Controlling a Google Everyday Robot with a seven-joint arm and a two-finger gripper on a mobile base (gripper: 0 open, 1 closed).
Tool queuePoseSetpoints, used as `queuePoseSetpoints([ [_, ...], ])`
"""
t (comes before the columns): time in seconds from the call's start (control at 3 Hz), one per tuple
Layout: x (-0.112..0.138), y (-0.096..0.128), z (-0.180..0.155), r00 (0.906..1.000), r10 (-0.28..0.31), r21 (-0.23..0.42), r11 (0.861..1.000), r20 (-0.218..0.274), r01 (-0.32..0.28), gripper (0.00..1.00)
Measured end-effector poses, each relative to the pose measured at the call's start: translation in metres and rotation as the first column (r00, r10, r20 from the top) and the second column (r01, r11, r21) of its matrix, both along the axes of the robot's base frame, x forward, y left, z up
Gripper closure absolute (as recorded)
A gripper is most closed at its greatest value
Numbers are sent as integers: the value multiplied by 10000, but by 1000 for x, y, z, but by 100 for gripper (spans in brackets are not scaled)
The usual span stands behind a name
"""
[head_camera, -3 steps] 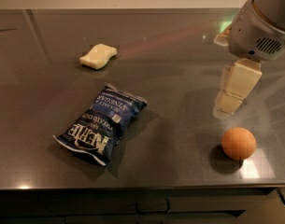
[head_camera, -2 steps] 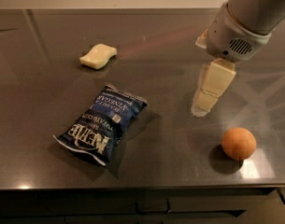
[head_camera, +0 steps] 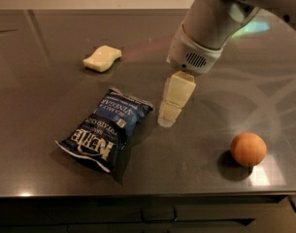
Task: Move blue chip bag near sponge
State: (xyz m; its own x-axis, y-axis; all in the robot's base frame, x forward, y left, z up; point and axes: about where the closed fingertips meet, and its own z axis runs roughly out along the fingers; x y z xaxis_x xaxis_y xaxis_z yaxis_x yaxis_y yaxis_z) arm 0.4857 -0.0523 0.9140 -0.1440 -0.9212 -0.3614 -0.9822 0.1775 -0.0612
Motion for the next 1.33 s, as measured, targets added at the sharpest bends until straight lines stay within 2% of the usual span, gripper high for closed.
queuePoseSetpoints([
  [0.33, -3, 31, -18, 9987, 355, -116, 9993, -358, -360, 0],
  [0.67, -1, 53, -35, 9974, 563, -303, 9979, -443, -576, 0],
  [1.33, -4, 81, -63, 9927, 881, -682, 9933, -829, -938, 0],
])
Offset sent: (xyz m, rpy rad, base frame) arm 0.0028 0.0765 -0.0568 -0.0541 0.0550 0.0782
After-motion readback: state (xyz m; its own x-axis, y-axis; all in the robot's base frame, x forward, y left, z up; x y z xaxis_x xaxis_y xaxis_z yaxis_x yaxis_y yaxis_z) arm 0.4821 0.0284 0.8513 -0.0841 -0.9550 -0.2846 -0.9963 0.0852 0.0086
